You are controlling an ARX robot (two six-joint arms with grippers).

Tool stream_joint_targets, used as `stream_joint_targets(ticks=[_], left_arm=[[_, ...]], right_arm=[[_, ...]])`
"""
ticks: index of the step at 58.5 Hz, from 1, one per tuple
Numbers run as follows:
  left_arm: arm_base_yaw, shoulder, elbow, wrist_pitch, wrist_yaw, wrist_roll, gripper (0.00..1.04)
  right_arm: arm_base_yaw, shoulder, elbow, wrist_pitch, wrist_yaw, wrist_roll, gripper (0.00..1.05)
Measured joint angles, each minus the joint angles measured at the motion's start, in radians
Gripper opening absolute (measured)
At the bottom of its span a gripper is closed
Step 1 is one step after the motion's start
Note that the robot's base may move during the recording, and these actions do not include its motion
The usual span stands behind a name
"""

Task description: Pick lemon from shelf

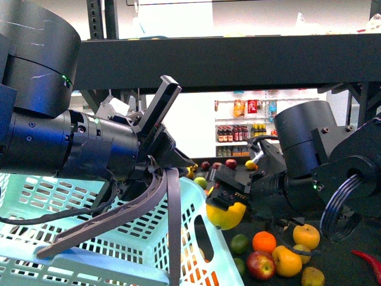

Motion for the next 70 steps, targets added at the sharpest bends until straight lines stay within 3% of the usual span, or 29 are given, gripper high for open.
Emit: stream_joint_targets(ticks=[14,29,38,52,60,70], left_arm=[[0.0,0.0,0.0,0.0,0.0,0.0,0.11],[0.0,0.0,0.0,0.0,0.003,0.001,0.11],[-0.002,0.0,0.0,0.002,0.019,-0.006,0.11],[-0.002,0.005,0.0,0.005,0.003,-0.012,0.11],[-0.002,0.006,0.0,0.005,-0.001,-0.014,0.11],[-0.002,0.006,0.0,0.005,0.0,-0.013,0.11]], right_arm=[[0.052,0.001,-0.003,0.017,-0.007,-0.003,0.66],[0.057,0.002,-0.026,0.068,-0.009,-0.008,0.99],[0.033,-0.026,-0.062,0.1,-0.002,-0.019,0.97],[-0.071,-0.262,-0.193,0.156,0.123,-0.106,0.97],[-0.154,-0.486,-0.335,0.162,0.22,-0.2,0.97],[-0.18,-0.795,-0.589,0.099,0.311,-0.341,0.97]])
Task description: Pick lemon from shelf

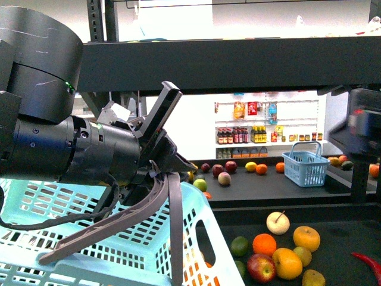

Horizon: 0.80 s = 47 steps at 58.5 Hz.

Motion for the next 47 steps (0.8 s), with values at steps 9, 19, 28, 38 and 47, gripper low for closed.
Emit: stream_joint_targets(ticks=[9,19,28,38,47], left_arm=[[0.0,0.0,0.0,0.0,0.003,0.0,0.11],[0.0,0.0,0.0,0.0,0.002,0.002,0.11],[0.0,0.0,0.0,0.0,0.002,-0.002,0.11],[0.0,0.0,0.0,0.0,0.002,-0.002,0.11],[0.0,0.0,0.0,0.0,0.002,-0.001,0.11]], right_arm=[[0.023,-0.386,-0.206,-0.165,0.158,-0.089,0.97],[0.095,-0.775,-0.307,-0.409,0.34,-0.159,0.97],[-0.054,-0.974,-0.39,-0.457,-0.005,-0.176,0.75],[-0.123,-1.037,-0.525,-0.43,-0.087,-0.179,0.46],[-0.127,-1.075,-0.56,-0.413,-0.088,-0.179,0.15]])
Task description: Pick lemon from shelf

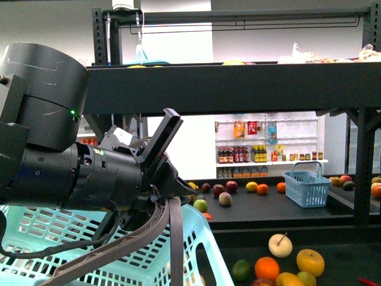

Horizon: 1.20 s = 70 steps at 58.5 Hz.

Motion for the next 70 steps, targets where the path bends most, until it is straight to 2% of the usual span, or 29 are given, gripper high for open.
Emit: stream_joint_targets(ticks=[4,53,58,70], left_arm=[[0.0,0.0,0.0,0.0,0.0,0.0,0.11],[0.0,0.0,0.0,0.0,0.0,0.0,0.11],[0.0,0.0,0.0,0.0,0.0,0.0,0.11],[0.0,0.0,0.0,0.0,0.0,0.0,0.11]], right_arm=[[0.0,-0.01,-0.015,0.002,0.0,-0.001,0.02],[-0.002,-0.095,-0.105,0.019,-0.002,-0.003,0.03],[-0.002,-0.095,-0.105,0.019,-0.002,-0.004,0.14],[-0.002,-0.095,-0.105,0.019,-0.002,-0.004,0.5]])
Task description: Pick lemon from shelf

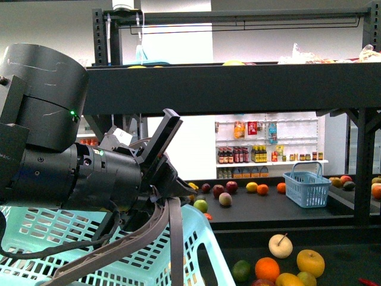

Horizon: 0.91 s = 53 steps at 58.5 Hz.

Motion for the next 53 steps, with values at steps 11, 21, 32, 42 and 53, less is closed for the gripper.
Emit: stream_joint_targets(ticks=[11,21,32,42,53], left_arm=[[0.0,0.0,0.0,0.0,0.0,0.0,0.11],[-0.003,0.0,-0.003,0.019,-0.055,-0.013,0.1],[0.008,0.0,-0.005,0.087,-0.167,-0.063,0.1],[0.094,0.0,-0.019,0.232,-0.255,-0.18,0.1],[0.274,0.001,-0.029,0.414,-0.364,-0.377,0.1]], right_arm=[[0.0,0.0,0.0,0.0,0.0,0.0,0.81],[0.0,0.0,0.0,0.0,0.0,0.0,0.97],[0.0,0.0,0.0,0.0,0.0,0.0,0.97],[0.0,0.0,0.0,0.0,0.0,0.0,0.97],[0.0,0.0,0.0,0.0,0.0,0.0,0.97]])
